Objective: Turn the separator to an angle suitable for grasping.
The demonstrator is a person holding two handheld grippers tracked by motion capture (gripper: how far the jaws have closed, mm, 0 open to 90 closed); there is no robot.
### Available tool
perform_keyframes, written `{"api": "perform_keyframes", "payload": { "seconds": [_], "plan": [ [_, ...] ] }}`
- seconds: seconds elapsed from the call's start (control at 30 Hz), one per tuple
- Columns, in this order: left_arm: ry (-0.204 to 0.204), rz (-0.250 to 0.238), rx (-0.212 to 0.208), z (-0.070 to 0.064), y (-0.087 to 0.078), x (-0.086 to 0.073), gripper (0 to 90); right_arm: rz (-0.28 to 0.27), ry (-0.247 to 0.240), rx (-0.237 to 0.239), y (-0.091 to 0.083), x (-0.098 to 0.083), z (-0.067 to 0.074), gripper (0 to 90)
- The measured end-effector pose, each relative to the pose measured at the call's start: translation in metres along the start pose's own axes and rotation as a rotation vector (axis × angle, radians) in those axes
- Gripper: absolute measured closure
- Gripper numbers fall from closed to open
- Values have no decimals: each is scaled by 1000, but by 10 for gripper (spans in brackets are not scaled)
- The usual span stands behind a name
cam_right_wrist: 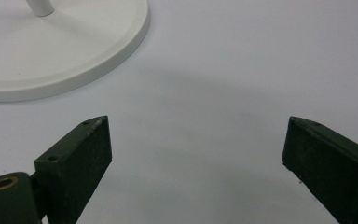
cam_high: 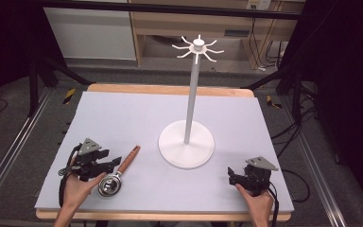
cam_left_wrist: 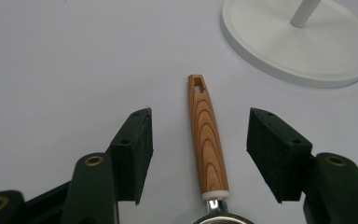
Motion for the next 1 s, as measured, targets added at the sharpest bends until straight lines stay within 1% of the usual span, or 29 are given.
{"api": "perform_keyframes", "payload": {
  "seconds": [0.13,0.23,0.3,0.4,0.53,0.63,0.7,0.8,0.9,1.0],
  "plan": [
    [20,19,-8,-4,4,3,409,3,7,0,0,0,0,85],
    [29,38,-17,-6,8,2,443,3,8,2,0,-1,-1,85],
    [36,61,-14,-6,12,0,458,5,7,0,0,-1,-1,85],
    [40,79,-17,-6,19,-2,469,5,9,1,0,-1,-1,85],
    [36,110,-21,-6,27,-6,482,7,15,1,0,-1,-2,85],
    [53,136,-16,-7,32,-8,507,7,12,3,0,-1,-3,86],
    [61,156,-17,-8,34,-10,519,9,21,4,0,-1,-3,86],
    [75,185,-26,-12,40,-14,532,13,16,3,0,-2,-3,90],
    [82,211,-18,-13,45,-17,540,15,13,3,0,-2,-4,93],
    [80,228,-26,-14,49,-21,552,15,20,2,-1,-3,-4,93]
  ]
}}
Point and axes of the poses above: each handheld gripper's, and its own axes: y roughly forward along the jaws, x roughly out of its top, z roughly to its left, the point moved 10 cm from there along y, roughly forward along the jaws
